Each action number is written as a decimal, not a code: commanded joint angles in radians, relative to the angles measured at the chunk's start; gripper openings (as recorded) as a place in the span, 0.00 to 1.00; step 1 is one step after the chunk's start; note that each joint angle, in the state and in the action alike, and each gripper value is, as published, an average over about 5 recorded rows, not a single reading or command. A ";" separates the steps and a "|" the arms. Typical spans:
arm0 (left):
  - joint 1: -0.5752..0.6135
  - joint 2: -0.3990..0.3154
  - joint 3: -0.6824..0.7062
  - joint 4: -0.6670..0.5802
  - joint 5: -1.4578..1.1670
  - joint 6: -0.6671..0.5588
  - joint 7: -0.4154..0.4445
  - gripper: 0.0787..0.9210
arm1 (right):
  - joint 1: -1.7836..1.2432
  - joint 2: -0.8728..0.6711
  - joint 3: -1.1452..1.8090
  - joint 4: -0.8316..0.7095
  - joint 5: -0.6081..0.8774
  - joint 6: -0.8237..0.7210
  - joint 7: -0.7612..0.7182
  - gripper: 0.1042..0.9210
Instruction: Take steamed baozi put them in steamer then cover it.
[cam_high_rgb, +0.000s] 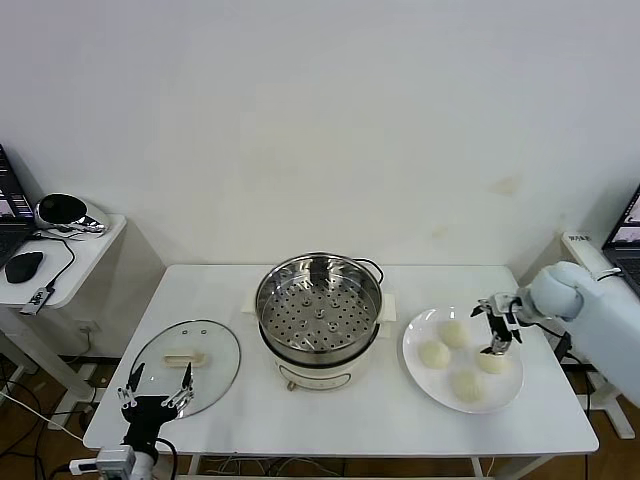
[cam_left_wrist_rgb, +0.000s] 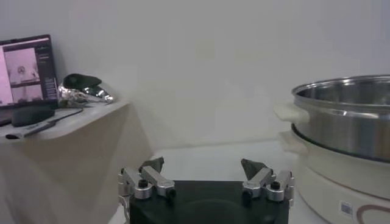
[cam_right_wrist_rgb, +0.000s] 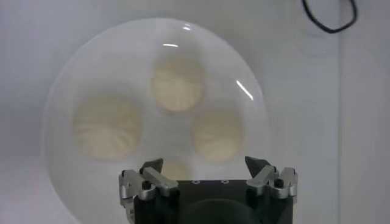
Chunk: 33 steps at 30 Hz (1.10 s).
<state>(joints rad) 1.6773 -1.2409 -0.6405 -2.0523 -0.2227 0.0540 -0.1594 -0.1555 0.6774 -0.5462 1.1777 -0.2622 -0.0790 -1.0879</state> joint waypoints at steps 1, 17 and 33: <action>0.001 0.001 -0.008 0.001 0.002 -0.001 0.001 0.88 | 0.099 0.089 -0.112 -0.122 -0.032 0.030 -0.044 0.88; 0.004 0.003 -0.022 0.012 0.008 -0.020 0.003 0.88 | 0.069 0.192 -0.071 -0.255 -0.086 0.036 0.006 0.88; 0.002 0.004 -0.024 0.017 0.012 -0.027 0.003 0.88 | 0.065 0.206 -0.062 -0.257 -0.092 0.025 0.015 0.70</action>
<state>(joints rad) 1.6791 -1.2374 -0.6641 -2.0355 -0.2114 0.0268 -0.1569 -0.0913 0.8676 -0.6130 0.9388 -0.3488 -0.0532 -1.0766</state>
